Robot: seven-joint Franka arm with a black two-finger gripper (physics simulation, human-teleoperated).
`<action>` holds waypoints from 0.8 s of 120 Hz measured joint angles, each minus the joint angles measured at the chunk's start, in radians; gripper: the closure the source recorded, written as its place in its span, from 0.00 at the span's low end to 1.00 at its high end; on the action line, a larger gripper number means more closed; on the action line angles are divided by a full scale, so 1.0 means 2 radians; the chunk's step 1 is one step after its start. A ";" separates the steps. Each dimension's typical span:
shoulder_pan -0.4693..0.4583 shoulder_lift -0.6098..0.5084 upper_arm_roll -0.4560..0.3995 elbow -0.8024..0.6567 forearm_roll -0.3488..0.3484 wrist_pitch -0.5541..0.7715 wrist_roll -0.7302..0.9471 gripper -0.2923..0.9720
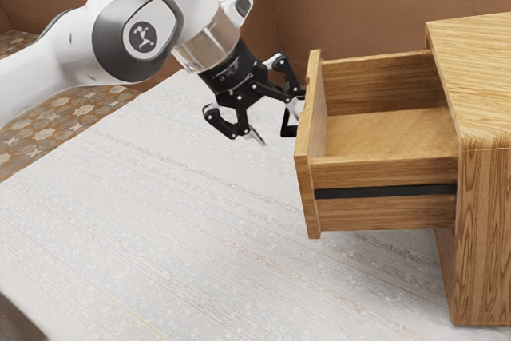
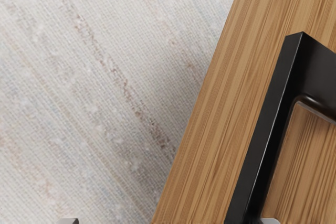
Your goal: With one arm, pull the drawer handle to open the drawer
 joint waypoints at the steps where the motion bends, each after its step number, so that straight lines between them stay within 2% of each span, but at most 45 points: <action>1: 0.000 -0.001 0.000 -0.001 0.000 0.000 0.000 0.44; 78: -0.011 -0.121 0.013 -0.109 0.020 0.015 0.002 0.43; 82: -0.017 -0.137 0.014 -0.109 0.030 0.012 0.003 0.40; 90: -0.029 -0.201 0.004 -0.068 0.084 -0.032 0.039 0.36; 96: -0.032 -0.258 0.002 -0.066 0.115 -0.063 0.085 0.34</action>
